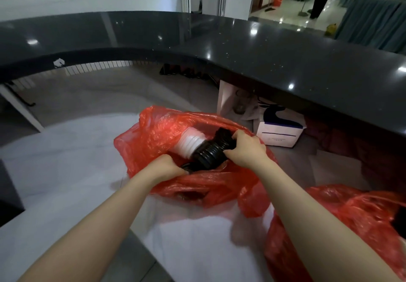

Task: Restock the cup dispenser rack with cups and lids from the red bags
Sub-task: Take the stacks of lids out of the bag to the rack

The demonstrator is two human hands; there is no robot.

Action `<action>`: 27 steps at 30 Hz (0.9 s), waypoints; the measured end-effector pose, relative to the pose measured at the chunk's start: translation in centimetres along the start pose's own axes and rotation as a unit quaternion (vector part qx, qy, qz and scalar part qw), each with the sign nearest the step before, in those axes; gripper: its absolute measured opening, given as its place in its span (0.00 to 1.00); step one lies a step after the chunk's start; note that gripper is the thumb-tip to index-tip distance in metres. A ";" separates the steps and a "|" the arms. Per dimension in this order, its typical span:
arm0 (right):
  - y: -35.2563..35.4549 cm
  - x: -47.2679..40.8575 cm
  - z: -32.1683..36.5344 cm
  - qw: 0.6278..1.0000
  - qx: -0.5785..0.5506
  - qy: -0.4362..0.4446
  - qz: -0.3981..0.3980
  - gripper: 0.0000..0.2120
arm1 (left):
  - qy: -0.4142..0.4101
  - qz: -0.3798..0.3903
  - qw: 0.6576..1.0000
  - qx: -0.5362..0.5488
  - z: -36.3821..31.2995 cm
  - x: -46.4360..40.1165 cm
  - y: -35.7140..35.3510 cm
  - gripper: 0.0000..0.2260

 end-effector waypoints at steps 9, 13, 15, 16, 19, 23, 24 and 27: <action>-0.1 1.1 0.4 0.999 -0.016 0.004 -0.028 0.22 | 0.017 -0.150 0.984 -0.094 -0.2 2.1 2.3 0.14; 0.5 1.9 0.9 0.996 -0.015 0.020 -0.084 0.24 | -0.004 -0.202 0.970 -0.134 -1.4 2.8 3.3 0.13; 0.8 2.2 1.4 0.994 -0.005 0.038 -0.105 0.23 | -0.009 -0.196 0.975 -0.107 -1.5 2.7 3.7 0.15; 0.9 2.3 1.6 0.993 -0.001 0.046 -0.110 0.22 | -0.011 -0.182 0.980 -0.083 -1.4 2.6 3.8 0.16; 0.8 2.6 2.1 0.992 -0.021 0.049 -0.116 0.20 | -0.024 -0.096 0.993 0.064 -1.3 2.1 3.4 0.20; 1.5 2.8 1.7 0.985 -0.051 0.043 -0.160 0.23 | -0.058 0.022 0.968 0.242 -2.0 2.6 2.8 0.12; 1.9 2.9 1.6 0.982 -0.063 0.046 -0.174 0.22 | -0.073 0.038 0.962 0.259 -2.2 2.8 2.8 0.10; 2.8 3.2 1.9 0.975 -0.092 0.061 -0.194 0.21 | -0.099 0.021 0.960 0.262 -2.5 3.1 3.7 0.10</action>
Point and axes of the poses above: each hand's wrist, its own x-axis away from the middle knuckle, its own y-axis out of the back of the hand, z = x × y, the point moved 6 cm from there along -x, towards the middle knuckle, and after that the axes turned 8 degrees about x, right-handed, at the moved point
